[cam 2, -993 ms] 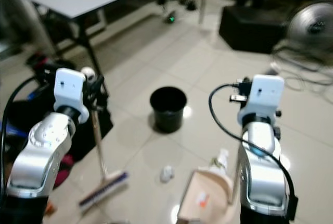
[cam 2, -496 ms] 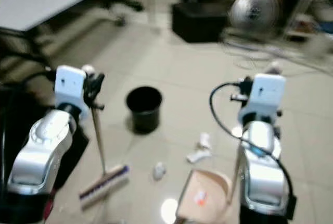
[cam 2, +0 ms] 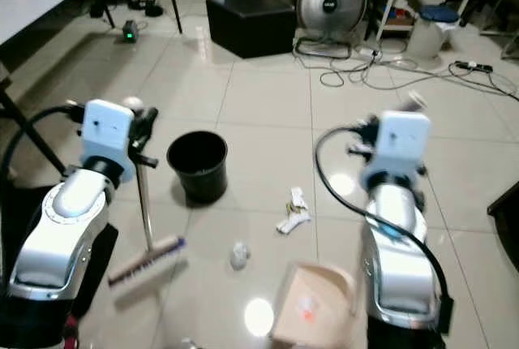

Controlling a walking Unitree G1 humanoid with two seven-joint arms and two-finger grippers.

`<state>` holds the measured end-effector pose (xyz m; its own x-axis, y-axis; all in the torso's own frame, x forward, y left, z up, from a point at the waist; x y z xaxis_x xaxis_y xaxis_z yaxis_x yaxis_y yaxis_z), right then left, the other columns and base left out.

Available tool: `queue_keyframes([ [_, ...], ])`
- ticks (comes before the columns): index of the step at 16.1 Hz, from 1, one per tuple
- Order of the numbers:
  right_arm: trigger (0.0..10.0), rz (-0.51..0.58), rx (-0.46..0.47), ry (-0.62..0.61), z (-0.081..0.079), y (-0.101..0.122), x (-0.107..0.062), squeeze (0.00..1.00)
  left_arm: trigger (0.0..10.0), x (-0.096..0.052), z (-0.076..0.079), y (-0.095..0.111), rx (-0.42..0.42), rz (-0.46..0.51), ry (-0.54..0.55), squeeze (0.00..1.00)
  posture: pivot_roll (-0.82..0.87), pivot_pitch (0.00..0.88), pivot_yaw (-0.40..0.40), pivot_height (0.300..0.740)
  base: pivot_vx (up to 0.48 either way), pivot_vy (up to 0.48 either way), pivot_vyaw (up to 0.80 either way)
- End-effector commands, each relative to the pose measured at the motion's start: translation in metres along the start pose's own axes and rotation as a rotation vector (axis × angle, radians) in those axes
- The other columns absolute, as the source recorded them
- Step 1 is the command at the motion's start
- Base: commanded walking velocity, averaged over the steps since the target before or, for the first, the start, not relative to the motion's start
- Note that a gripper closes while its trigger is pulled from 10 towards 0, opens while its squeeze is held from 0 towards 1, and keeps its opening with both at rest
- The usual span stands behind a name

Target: Sweep floor

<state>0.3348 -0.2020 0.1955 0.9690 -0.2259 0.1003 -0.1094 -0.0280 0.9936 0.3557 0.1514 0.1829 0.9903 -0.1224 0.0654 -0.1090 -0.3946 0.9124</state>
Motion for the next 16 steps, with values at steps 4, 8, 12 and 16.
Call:
queue_keyframes([
  [4, 10.0, 0.0, -0.013, 0.016, -0.001, 0.005, 0.008, 0.0, 10.0, 0.0, 0.003, 0.008, -0.034, 0.029, 0.004, 0.0, 0.0, 0.043, 0.021, 0.74, 0.0, 0.0, 0.0],
  [8, 10.0, 0.082, -0.113, 0.037, -0.009, 0.013, 0.014, 0.0, 10.0, 0.001, 0.004, 0.014, -0.055, 0.058, 0.035, 0.0, 0.0, 0.047, 0.006, 0.74, 0.0, 0.0, 0.0],
  [12, 10.0, 0.054, -0.004, 0.104, -0.017, 0.014, 0.013, 0.0, 10.0, 0.002, 0.003, 0.015, -0.066, 0.064, 0.042, 0.0, 0.0, 0.051, 0.013, 0.74, 0.269, 0.0, 0.0],
  [16, 10.0, 0.066, 0.033, 0.154, -0.026, 0.013, 0.008, 0.0, 10.0, 0.003, 0.003, 0.015, -0.064, 0.063, 0.041, 0.0, 0.0, 0.052, 0.018, 0.74, 0.277, 0.0, 0.0],
])
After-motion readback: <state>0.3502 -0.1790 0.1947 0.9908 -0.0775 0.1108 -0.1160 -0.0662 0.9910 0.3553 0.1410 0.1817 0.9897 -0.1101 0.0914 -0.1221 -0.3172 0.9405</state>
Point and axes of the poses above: a point about 5 cm out from each wrist's last joint towards the gripper, its own x axis pointing out of the wrist towards the gripper, its own y axis along the axis of the wrist's last joint, z = x × y, the point moved 6 cm from there along x, pointing out of the wrist towards the gripper, and after that the axes turned 9 degrees about x, right-handed, at the moved point
